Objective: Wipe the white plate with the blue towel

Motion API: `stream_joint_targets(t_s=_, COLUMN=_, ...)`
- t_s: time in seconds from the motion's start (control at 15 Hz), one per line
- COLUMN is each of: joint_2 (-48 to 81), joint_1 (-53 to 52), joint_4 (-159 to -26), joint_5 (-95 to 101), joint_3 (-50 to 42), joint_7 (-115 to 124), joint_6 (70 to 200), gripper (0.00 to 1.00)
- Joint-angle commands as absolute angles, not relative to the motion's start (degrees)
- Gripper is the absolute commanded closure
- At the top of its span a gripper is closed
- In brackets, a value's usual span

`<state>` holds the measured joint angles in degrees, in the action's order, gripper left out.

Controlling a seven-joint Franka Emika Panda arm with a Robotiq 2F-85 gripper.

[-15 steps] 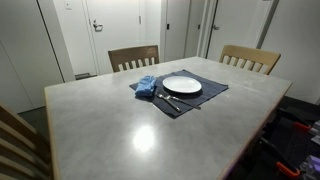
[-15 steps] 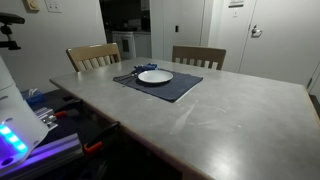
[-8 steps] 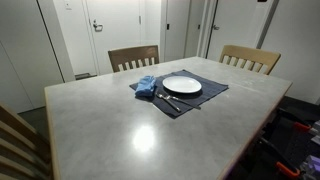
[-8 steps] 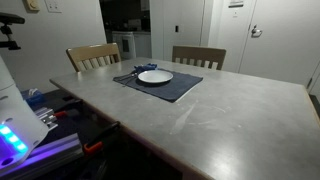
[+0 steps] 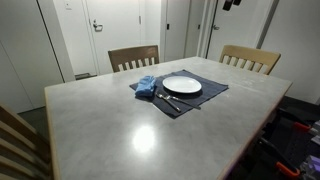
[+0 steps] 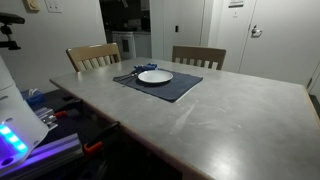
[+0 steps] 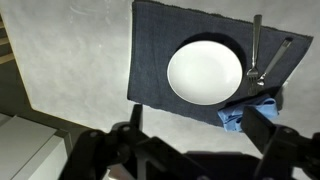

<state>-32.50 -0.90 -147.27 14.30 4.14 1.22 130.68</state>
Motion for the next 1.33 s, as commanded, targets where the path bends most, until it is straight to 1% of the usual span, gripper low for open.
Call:
stream_joint_targets(t_s=0.0, joint_2=-23.20, joint_1=0.73, joint_4=-144.50, joint_5=14.65, joint_3=4.02, joint_7=3.59, joint_6=141.43, gripper=0.00)
stream_joint_targets(t_s=0.2, joint_2=-17.68, joint_1=1.79, joint_4=-144.11, joint_5=14.58, joint_3=4.57, joint_7=6.97, joint_6=152.27, gripper=0.00)
stream_joint_targets(t_s=0.27, joint_2=-22.32, joint_1=0.98, joint_4=-145.96, joint_5=13.83, joint_3=4.42, joint_7=5.24, joint_6=147.54, gripper=0.00)
stream_joint_targets(t_s=0.4, joint_2=-19.30, joint_1=1.25, joint_4=-145.43, joint_5=13.84, joint_3=4.42, joint_7=6.04, joint_6=151.26, gripper=0.00)
stream_joint_targets(t_s=0.67, joint_2=-17.38, joint_1=1.32, joint_4=-143.63, joint_5=13.92, joint_3=5.04, joint_7=7.05, joint_6=149.78, gripper=0.00)
stream_joint_targets(t_s=0.93, joint_2=-12.00, joint_1=1.71, joint_4=-140.69, joint_5=13.96, joint_3=5.88, joint_7=9.83, joint_6=150.63, gripper=0.00)
stream_joint_targets(t_s=1.13, joint_2=-6.93, joint_1=2.12, joint_4=-136.86, joint_5=16.28, joint_3=6.95, joint_7=14.20, joint_6=147.41, gripper=0.00)
stream_joint_targets(t_s=1.27, joint_2=-3.27, joint_1=1.11, joint_4=-134.76, joint_5=16.06, joint_3=6.63, joint_7=15.78, joint_6=149.53, gripper=0.00)
